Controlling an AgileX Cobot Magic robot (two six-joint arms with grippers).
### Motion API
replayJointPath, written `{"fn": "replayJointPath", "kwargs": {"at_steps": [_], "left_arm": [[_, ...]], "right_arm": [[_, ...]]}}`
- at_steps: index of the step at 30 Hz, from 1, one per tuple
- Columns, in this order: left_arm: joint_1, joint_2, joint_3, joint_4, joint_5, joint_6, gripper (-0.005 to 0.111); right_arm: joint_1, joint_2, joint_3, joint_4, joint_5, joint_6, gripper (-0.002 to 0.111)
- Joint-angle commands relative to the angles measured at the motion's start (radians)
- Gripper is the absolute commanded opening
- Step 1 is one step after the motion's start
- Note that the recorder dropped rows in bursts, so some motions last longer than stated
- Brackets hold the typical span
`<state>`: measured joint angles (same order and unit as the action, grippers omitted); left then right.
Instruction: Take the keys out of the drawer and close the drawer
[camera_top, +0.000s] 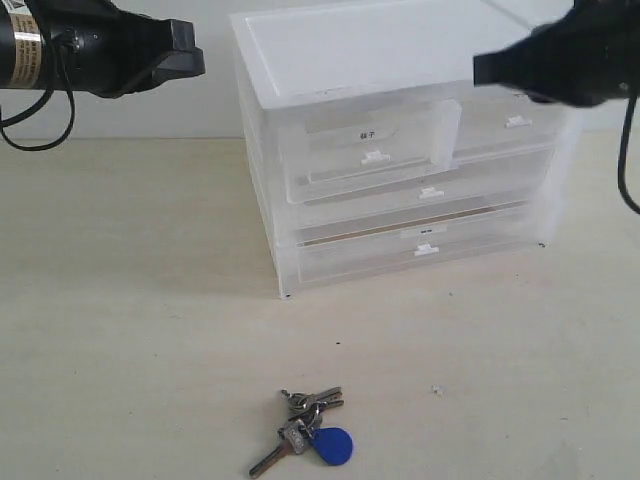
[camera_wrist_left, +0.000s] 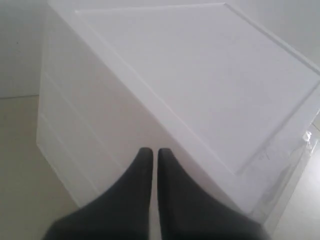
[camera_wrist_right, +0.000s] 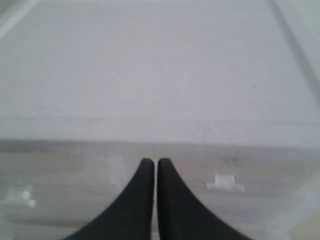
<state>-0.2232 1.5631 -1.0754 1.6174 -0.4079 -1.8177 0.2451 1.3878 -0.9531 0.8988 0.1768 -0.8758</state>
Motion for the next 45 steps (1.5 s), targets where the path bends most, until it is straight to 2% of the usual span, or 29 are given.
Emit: {"fn": "replayJointPath", "kwargs": {"at_steps": [1,4,8,12,16,18,20,22,24,28,31,33,34,36,38,39,41,45], "left_arm": [[0.004,-0.011,0.006,-0.003,-0.010,-0.007,0.004],[0.004,-0.011,0.006,-0.005,-0.003,0.017,0.004],[0.004,-0.004,0.006,-0.005,0.043,0.040,0.004],[0.004,0.024,0.006,-0.005,0.043,0.059,0.004],[0.004,0.052,0.006,-0.005,0.031,0.070,0.004],[0.004,0.053,0.006,-0.005,-0.065,0.105,0.004],[-0.001,0.053,0.006,-0.014,-0.232,0.198,0.004],[-0.031,0.053,0.006,-0.004,-0.332,0.313,0.004],[-0.091,0.053,0.006,0.059,-0.342,0.355,0.004],[-0.241,0.053,0.006,0.123,-0.189,0.390,0.004],[-0.352,0.063,0.006,0.106,-0.082,0.511,0.004],[-0.443,0.110,0.006,-0.004,-0.052,0.696,0.004],[-0.466,0.131,0.006,-0.043,-0.011,0.743,0.004],[-0.518,0.190,-0.003,-0.147,0.171,0.896,0.004],[-0.548,0.251,-0.037,-0.291,0.408,1.051,0.004],[-0.554,0.280,-0.067,-0.341,0.484,1.100,0.004],[-0.544,0.325,-0.117,-0.353,0.535,1.105,0.004],[-0.520,0.348,-0.158,-0.345,0.537,1.063,0.004]], "right_arm": [[-0.004,0.115,0.053,-0.014,-0.077,0.004,0.000],[0.037,0.178,0.053,-0.014,-0.156,-0.021,0.000],[0.178,0.191,0.053,-0.034,-0.302,-0.023,0.000],[0.234,0.178,0.055,-0.054,-0.208,-0.027,0.000],[0.210,0.079,0.098,-0.054,-0.264,-0.041,0.000],[0.161,0.062,0.097,-0.054,-0.244,-0.041,0.000],[0.128,0.060,0.102,-0.054,-0.221,-0.041,0.000],[0.103,0.060,0.105,-0.054,-0.225,-0.042,0.000],[0.087,0.058,0.105,-0.054,-0.242,-0.042,0.000],[0.066,0.058,0.105,-0.054,-0.251,-0.056,0.000],[0.064,0.058,0.105,-0.057,-0.243,-0.060,0.000],[0.064,0.038,0.105,-0.057,-0.243,-0.060,0.000],[0.064,0.027,0.105,-0.057,-0.252,-0.058,0.000],[0.064,0.002,0.105,-0.057,-0.253,-0.069,0.000],[0.064,-0.029,0.105,-0.057,-0.232,-0.071,0.000],[0.064,-0.038,0.105,-0.057,-0.221,-0.071,0.000],[0.064,-0.052,0.105,-0.057,-0.205,-0.071,0.000],[0.064,-0.052,0.105,-0.057,-0.203,-0.075,0.000]]}}
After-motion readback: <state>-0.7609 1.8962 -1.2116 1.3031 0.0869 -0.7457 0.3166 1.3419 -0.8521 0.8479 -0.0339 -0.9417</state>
